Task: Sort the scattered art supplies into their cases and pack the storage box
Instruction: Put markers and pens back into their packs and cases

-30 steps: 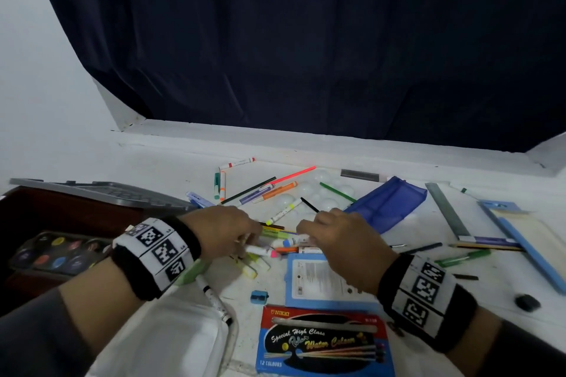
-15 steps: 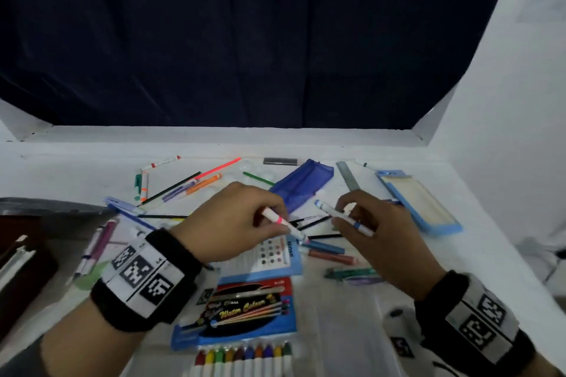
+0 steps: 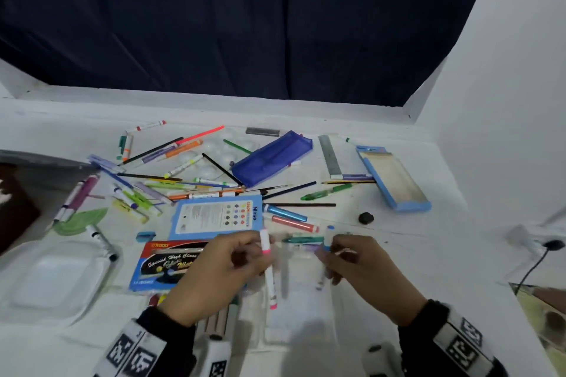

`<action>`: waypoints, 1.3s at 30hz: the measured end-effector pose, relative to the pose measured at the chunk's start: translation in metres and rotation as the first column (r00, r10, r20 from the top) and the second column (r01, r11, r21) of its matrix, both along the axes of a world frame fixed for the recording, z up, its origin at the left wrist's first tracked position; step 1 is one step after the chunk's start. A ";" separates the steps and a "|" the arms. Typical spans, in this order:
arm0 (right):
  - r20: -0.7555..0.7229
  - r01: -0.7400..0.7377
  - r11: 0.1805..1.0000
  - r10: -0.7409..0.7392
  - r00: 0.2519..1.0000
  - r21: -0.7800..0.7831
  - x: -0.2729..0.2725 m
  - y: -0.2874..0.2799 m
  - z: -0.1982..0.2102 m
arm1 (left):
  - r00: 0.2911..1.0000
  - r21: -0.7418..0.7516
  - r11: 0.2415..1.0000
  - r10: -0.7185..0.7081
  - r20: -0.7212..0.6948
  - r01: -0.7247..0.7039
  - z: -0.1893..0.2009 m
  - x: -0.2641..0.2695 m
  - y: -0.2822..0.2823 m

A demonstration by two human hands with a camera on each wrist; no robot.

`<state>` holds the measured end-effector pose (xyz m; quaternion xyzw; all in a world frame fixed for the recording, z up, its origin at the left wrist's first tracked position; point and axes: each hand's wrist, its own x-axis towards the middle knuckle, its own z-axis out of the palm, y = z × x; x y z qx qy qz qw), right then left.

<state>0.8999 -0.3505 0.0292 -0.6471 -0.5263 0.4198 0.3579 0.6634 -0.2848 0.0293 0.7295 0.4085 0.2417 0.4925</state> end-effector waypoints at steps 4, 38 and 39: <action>-0.179 -0.039 0.997 0.026 0.984 -0.069 -0.011 -0.001 -0.011 | 0.991 -0.034 0.998 -0.057 -0.123 0.054 -0.016 0.001 -0.012; 0.645 -0.339 0.918 0.389 0.658 -0.208 -0.057 0.005 -0.031 | 0.672 0.275 0.827 -0.159 -0.723 0.491 -0.030 0.006 0.001; 0.649 -0.335 0.919 0.385 0.656 -0.206 -0.058 0.005 -0.031 | 0.671 0.289 0.824 -0.143 -0.727 0.488 -0.030 0.007 0.001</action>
